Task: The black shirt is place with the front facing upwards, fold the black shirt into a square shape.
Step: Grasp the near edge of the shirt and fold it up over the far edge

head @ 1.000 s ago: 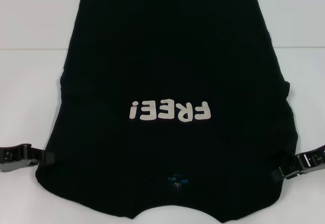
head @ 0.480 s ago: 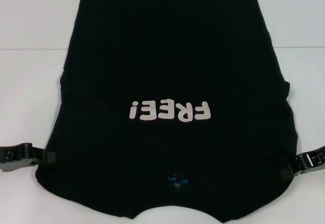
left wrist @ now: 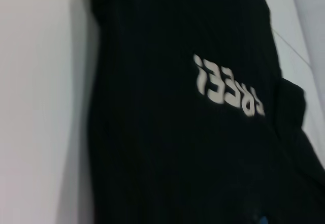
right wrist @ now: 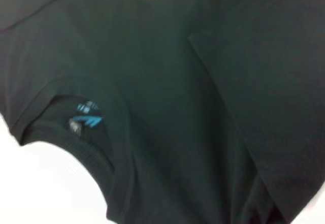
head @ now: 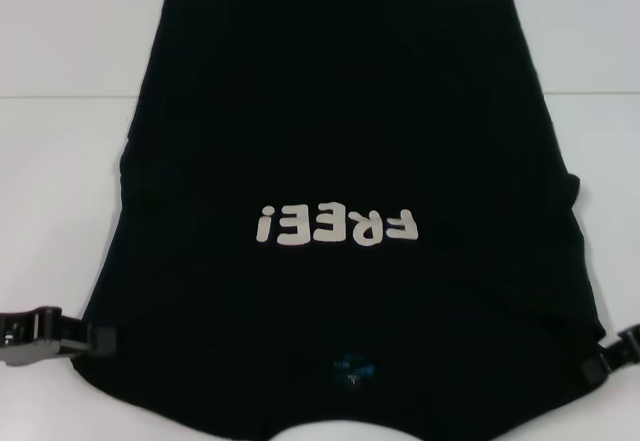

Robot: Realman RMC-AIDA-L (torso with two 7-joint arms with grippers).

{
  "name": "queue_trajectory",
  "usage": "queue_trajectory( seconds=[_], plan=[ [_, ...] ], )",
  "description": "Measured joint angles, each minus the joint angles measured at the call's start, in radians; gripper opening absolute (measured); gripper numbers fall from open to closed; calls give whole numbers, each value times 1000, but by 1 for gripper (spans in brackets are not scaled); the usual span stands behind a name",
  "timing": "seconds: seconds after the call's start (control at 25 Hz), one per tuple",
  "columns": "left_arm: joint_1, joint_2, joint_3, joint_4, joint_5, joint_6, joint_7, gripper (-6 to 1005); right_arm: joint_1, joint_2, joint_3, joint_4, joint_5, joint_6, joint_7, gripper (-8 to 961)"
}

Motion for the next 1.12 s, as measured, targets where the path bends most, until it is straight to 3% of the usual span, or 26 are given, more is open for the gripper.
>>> queue_trajectory(
  seconds=[0.64, 0.8, 1.12],
  plan=[
    [11, 23, 31, -12, 122, 300, 27, 60, -59, -22, -24, 1, -68, -222, -169, 65],
    [6, 24, 30, -9, 128, 302, 28, 60, -62, -32, -17, 2, -68, -221, -186, 65],
    [4, 11, 30, 36, 132, 215, -8, 61, -62, -29, -12, 2, -68, -208, -183, 65]
  ],
)
